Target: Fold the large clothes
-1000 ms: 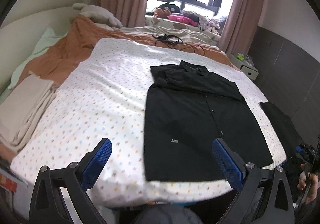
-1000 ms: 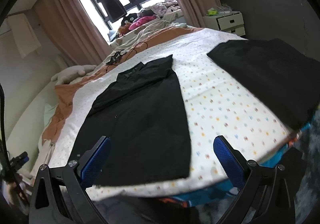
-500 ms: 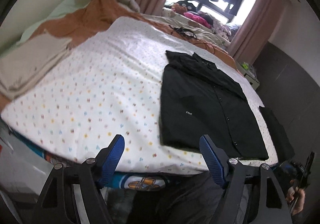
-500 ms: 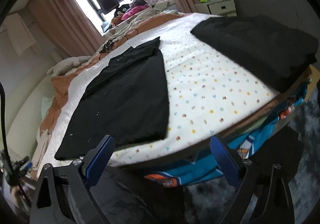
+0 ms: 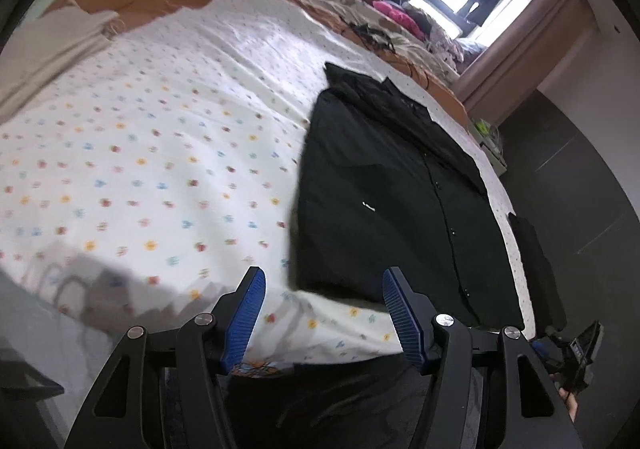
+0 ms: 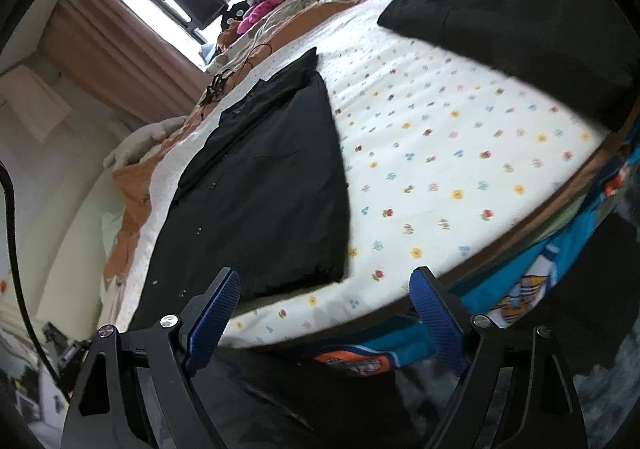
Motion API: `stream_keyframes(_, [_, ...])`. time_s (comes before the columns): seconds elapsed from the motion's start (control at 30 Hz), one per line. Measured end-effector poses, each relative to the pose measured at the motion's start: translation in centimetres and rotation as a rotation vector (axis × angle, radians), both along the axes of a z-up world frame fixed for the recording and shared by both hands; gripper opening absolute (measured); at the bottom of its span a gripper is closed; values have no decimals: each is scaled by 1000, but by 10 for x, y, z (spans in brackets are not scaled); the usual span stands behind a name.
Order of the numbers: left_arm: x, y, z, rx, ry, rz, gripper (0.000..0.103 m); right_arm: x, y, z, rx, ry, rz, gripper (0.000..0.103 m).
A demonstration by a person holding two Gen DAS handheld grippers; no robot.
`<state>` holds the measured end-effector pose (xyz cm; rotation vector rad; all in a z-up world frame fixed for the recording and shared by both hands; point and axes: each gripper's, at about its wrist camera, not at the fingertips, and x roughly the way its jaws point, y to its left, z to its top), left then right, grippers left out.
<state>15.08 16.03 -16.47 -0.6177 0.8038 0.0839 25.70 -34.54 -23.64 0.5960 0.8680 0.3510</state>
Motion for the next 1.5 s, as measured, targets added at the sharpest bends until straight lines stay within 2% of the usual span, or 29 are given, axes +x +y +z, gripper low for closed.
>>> stream_keyframes(0.2, [30, 1, -18, -26, 32, -9, 62, 26, 1, -15, 45, 43, -2, 82])
stream_keyframes(0.33, [45, 5, -36, -57, 77, -8, 49, 38, 3, -23, 68, 63, -4, 81])
stream_keyframes(0.43, [51, 8, -48, -103, 98, -7, 45, 44, 4, -30, 84, 72, -12, 81])
stream_keyframes(0.57, [49, 9, -54, -175, 80, -19, 44, 46, 5, -33, 122, 66, -10, 80])
stream_keyframes(0.6, [48, 10, -55, -198, 77, -22, 44, 45, 5, -33, 148, 70, -1, 78])
stream_keyframes(0.67, [45, 12, -56, -255, 67, -19, 44, 45, 7, -35, 193, 79, 25, 63])
stream_keyframes(0.73, [42, 13, -57, -288, 58, -16, 44, 43, 15, -42, 250, 105, 60, 62])
stream_keyframes(0.8, [40, 12, -58, -304, 56, -13, 44, 40, 20, -44, 246, 101, 60, 62])
stream_keyframes(0.9, [42, 9, -56, -289, 59, -8, 43, 40, 26, -45, 253, 100, 45, 61])
stream_keyframes(0.93, [44, 9, -55, -271, 64, 0, 40, 40, 27, -45, 255, 104, 38, 54])
stream_keyframes(0.97, [47, 9, -55, -249, 71, 11, 38, 42, 29, -45, 248, 113, 20, 42])
stream_keyframes(1.07, [52, 11, -57, -241, 79, 46, 30, 47, 27, -52, 259, 148, -25, 18])
stream_keyframes(1.13, [49, 10, -57, -236, 81, 61, 19, 47, 27, -54, 266, 140, -42, 14])
stream_keyframes(1.2, [44, 8, -51, -218, 56, 63, 15, 41, 30, -48, 238, 103, -47, 12])
stream_keyframes(1.33, [35, 3, -23, -161, -23, 46, 12, 32, 29, -26, 230, 24, -37, 10])
stream_keyframes(1.5, [24, 1, 12, -162, -97, 44, 11, 23, 26, 9, 242, -55, -31, 10])
